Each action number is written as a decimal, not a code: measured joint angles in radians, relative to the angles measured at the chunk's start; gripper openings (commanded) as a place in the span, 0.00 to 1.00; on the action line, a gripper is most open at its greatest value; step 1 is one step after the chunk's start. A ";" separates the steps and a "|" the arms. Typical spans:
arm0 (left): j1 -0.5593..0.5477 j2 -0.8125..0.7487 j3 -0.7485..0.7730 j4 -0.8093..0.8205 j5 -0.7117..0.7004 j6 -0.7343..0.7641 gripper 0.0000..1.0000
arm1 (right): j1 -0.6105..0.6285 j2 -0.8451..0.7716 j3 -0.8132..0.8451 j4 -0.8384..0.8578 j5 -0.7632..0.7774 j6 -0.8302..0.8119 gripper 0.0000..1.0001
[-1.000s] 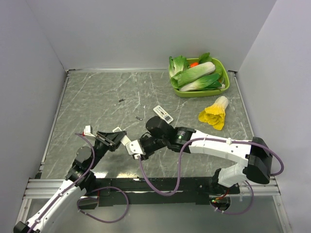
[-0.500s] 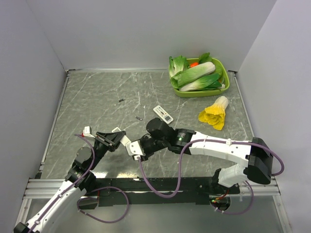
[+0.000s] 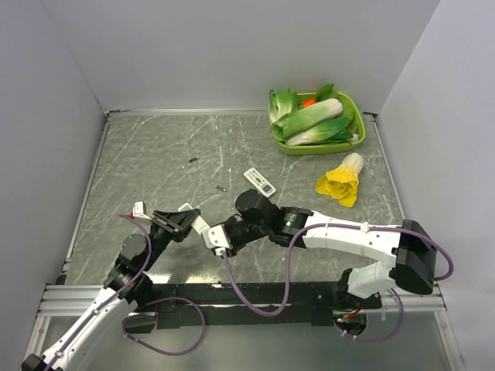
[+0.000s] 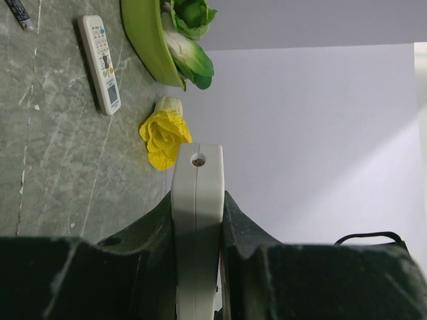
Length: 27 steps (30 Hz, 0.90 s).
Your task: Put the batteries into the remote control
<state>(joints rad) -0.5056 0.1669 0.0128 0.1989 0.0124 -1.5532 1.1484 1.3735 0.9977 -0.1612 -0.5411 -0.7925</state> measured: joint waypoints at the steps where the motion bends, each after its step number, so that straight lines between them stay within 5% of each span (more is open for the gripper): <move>1: 0.000 0.002 0.000 0.001 0.000 -0.004 0.05 | 0.000 0.000 0.000 0.000 0.000 0.000 0.45; 16: 0.000 0.066 0.000 0.106 0.016 0.002 0.05 | 0.013 -0.019 0.023 -0.006 -0.006 0.046 0.61; 27: 0.000 0.072 0.000 0.177 0.015 0.013 0.05 | 0.019 -0.159 0.049 0.089 -0.005 0.264 0.86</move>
<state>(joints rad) -0.5056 0.2394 0.0132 0.3756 0.0277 -1.5402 1.1671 1.2144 1.0470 -0.0723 -0.5457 -0.5285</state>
